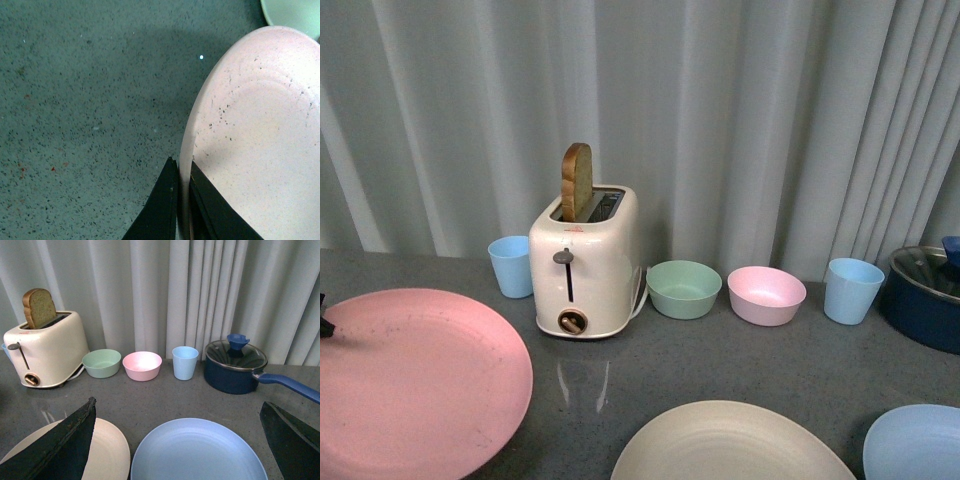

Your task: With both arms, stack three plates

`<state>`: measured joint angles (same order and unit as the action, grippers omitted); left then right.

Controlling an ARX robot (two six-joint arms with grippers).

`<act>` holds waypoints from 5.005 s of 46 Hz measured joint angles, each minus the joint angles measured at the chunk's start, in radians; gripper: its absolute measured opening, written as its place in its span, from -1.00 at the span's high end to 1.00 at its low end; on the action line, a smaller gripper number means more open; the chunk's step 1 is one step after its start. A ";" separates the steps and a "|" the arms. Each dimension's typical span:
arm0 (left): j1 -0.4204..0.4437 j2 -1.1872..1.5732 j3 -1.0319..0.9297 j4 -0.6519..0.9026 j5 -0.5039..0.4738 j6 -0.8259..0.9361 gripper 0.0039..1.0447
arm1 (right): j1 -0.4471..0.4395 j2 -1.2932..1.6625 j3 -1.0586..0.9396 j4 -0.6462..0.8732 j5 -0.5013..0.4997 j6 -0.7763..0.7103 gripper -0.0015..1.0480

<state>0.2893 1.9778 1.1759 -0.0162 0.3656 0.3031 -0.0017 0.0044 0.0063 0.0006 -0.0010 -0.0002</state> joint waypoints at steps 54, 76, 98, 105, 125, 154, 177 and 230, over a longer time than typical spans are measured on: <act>-0.583 -0.010 -0.109 0.034 0.010 -0.291 0.94 | 0.000 0.000 0.000 0.000 0.000 0.000 -0.86; -0.652 0.100 -0.007 0.065 -0.047 -0.342 0.94 | 0.000 0.000 0.000 0.000 0.000 0.000 -0.86; -0.653 0.148 0.008 0.089 -0.068 -0.360 0.94 | 0.000 0.000 0.000 0.000 0.000 0.000 -0.86; -0.658 0.150 0.008 0.089 -0.063 -0.367 0.55 | 0.000 0.000 0.000 0.000 0.000 0.000 -0.86; -0.610 0.004 -0.048 0.169 -0.082 -0.365 -0.88 | 0.000 0.000 0.000 0.000 0.000 0.000 -0.86; -0.401 -0.742 -0.747 0.738 -0.446 -0.249 -0.39 | 0.000 0.000 0.000 0.000 0.000 0.000 -0.86; -0.291 -1.115 -1.060 0.753 -0.369 -0.304 0.94 | 0.000 0.000 0.000 0.000 0.000 0.000 -0.86; -0.291 -1.718 -1.149 0.280 -0.366 -0.304 0.94 | 0.000 0.000 0.000 0.000 0.000 0.000 -0.86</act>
<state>-0.0021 0.2596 0.0273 0.2642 -0.0002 -0.0010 -0.0017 0.0044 0.0063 0.0006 -0.0010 -0.0002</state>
